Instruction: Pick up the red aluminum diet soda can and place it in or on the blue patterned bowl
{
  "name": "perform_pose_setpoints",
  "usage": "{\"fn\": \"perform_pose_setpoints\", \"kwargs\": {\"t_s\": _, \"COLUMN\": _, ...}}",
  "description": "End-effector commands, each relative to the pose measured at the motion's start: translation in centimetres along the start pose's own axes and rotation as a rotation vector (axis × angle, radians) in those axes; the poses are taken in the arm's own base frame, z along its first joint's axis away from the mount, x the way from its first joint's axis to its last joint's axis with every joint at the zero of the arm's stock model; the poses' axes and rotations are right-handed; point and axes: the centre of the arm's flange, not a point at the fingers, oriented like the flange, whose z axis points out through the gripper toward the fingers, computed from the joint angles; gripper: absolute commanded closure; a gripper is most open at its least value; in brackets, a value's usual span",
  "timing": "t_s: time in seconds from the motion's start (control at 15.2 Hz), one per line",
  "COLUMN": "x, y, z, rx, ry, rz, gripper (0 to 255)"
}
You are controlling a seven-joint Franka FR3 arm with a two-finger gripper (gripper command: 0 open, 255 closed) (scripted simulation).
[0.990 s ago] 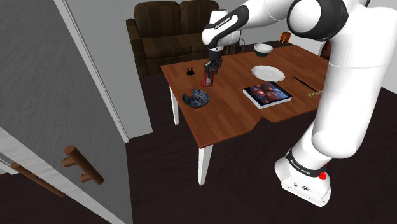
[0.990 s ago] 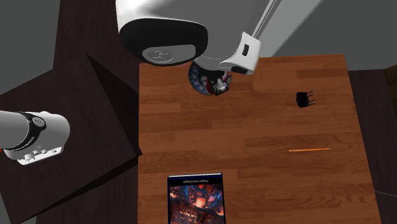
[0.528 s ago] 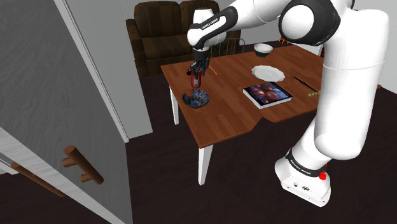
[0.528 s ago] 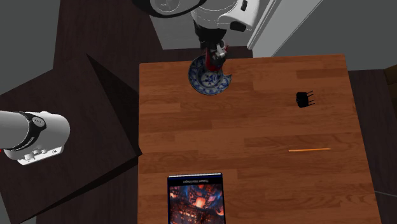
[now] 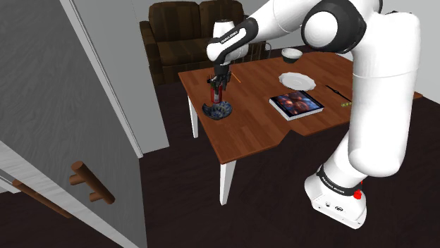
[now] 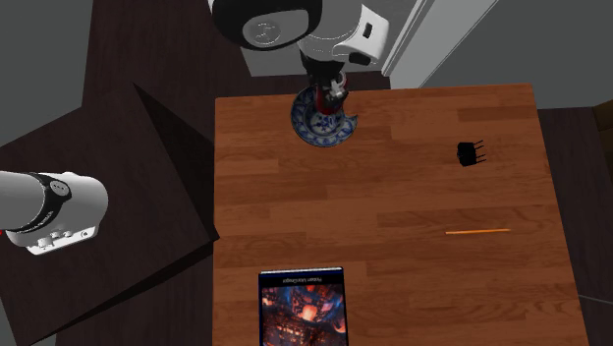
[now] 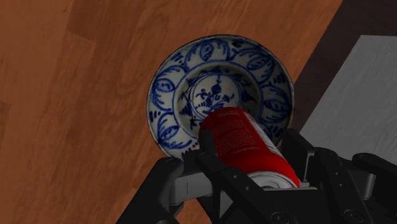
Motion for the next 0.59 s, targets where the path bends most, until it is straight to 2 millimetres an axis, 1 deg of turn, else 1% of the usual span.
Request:
{"fn": "perform_pose_setpoints", "kwargs": {"t_s": 0.0, "x": 0.0, "y": 0.0, "z": 1.0, "rx": 0.000, "ry": 0.001, "rz": 0.000, "gripper": 255}}
{"fn": "perform_pose_setpoints", "kwargs": {"t_s": 0.33, "x": 0.0, "y": 0.0, "z": 3.7, "rx": 0.000, "ry": 0.001, "rz": 0.000, "gripper": 255}}
{"fn": "perform_pose_setpoints", "kwargs": {"t_s": 0.4, "x": 0.1, "y": -0.1, "z": 3.2, "rx": 0.000, "ry": 0.001, "rz": 0.000, "gripper": 255}}
{"fn": "perform_pose_setpoints", "kwargs": {"t_s": 0.46, "x": 0.1, "y": -0.1, "z": 3.2, "rx": 0.000, "ry": 0.001, "rz": 0.000, "gripper": 0}}
{"fn": "perform_pose_setpoints", "kwargs": {"t_s": 0.53, "x": 1.4, "y": 1.6, "z": 3.6, "rx": 0.050, "ry": -0.026, "rz": 0.052, "gripper": 0}}
